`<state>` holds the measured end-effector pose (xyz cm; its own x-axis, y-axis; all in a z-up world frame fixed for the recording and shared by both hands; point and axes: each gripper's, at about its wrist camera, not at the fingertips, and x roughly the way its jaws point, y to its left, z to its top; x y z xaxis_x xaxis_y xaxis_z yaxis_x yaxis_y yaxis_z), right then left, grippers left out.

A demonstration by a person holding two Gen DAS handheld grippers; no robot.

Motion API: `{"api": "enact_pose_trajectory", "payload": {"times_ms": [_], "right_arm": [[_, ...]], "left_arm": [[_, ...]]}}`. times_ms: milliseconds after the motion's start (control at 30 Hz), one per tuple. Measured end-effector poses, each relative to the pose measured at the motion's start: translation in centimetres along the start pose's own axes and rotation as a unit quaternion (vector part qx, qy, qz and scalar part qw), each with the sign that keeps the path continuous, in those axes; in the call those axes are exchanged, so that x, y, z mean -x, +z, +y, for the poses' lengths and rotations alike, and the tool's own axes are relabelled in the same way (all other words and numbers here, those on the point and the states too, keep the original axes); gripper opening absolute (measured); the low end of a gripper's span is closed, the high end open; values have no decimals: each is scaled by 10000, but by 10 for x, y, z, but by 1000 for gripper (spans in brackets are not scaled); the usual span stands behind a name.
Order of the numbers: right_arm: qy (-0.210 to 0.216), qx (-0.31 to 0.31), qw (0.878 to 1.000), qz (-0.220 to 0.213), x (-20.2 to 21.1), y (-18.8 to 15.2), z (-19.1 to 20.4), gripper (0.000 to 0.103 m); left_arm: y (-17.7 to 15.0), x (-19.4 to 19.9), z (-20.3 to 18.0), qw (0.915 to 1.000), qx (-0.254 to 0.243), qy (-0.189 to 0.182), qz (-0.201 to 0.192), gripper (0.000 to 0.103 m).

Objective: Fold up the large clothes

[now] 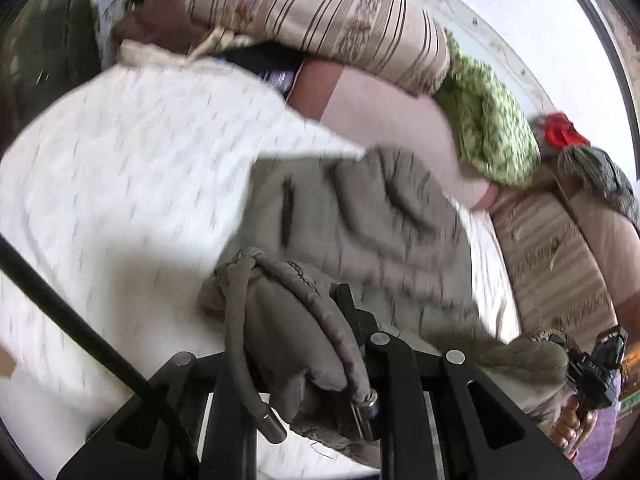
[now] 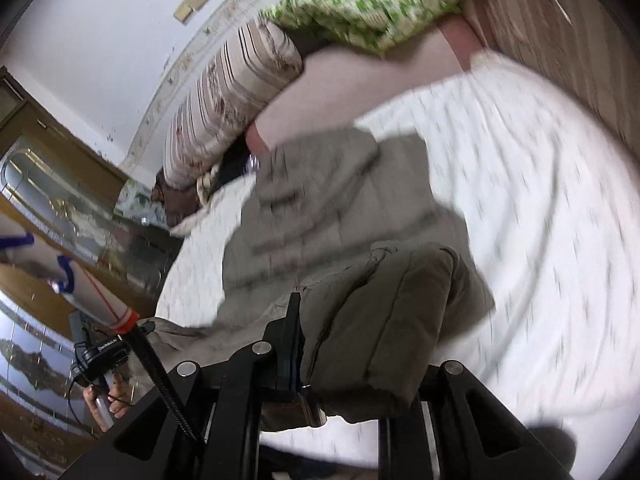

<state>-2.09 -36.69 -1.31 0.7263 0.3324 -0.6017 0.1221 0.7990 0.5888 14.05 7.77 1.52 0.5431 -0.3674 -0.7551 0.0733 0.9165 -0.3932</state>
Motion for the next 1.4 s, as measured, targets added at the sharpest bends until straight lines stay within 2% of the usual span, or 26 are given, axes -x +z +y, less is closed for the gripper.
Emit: {"api": "enact_pose_trajectory", "payload": {"times_ms": [100, 200, 333, 467, 567, 700, 767, 833, 933, 967, 1000, 1033, 1067, 1133, 1233, 1400], "right_arm": [[-36, 20, 9999, -124, -14, 44, 4, 17], [-152, -54, 9997, -180, -42, 90, 3, 17], [-703, -30, 9975, -75, -101, 144, -5, 17], [-1092, -254, 9935, 190, -161, 171, -32, 18], [-1280, -436, 9903, 314, -199, 177, -58, 18], [-1311, -672, 9887, 285, -230, 184, -77, 20], [-1232, -868, 9882, 282, -236, 186, -83, 21], [-1055, -1001, 9890, 255, -234, 191, -84, 24], [-567, -1122, 9921, -21, -213, 194, -81, 42], [-487, -1120, 9924, -127, -206, 195, -79, 53], [-463, -1073, 9928, -281, -196, 196, -75, 67], [-521, -991, 9927, -439, -189, 197, -69, 73], [-665, -881, 9921, -601, -181, 198, -63, 78], [-874, -669, 9908, -785, -167, 201, -50, 79], [-1102, -397, 9893, -871, -154, 202, -30, 79], [-1173, 655, 9886, -686, -153, 171, 36, 75]], "left_arm": [[49, -34, -16, 9996, 0, 271, 8, 18], [97, -85, -31, 9980, -33, 621, 79, 18], [140, -155, -41, 9938, -86, 1077, 252, 19], [157, -222, -36, 9893, -52, 1324, 603, 21], [162, -262, -32, 9865, -102, 1440, 770, 22], [163, -289, -20, 9863, 169, 1366, 908, 23], [164, -285, -15, 9888, 302, 1147, 905, 26], [166, -273, -8, 9931, 414, 711, 831, 36], [172, -247, 4, 9950, 700, 74, 704, 47], [174, -240, 6, 9946, 799, -111, 658, 50], [177, -233, 7, 9940, 887, -260, 589, 58], [180, -222, 8, 9935, 978, -371, 447, 65], [183, -209, 7, 9933, 1026, -440, 284, 67], [188, -188, 0, 9930, 955, -675, 162, 68], [190, -164, -14, 9952, 750, -632, 48, 69], [160, -150, -59, 9998, -171, -1, 121, 69]]}}
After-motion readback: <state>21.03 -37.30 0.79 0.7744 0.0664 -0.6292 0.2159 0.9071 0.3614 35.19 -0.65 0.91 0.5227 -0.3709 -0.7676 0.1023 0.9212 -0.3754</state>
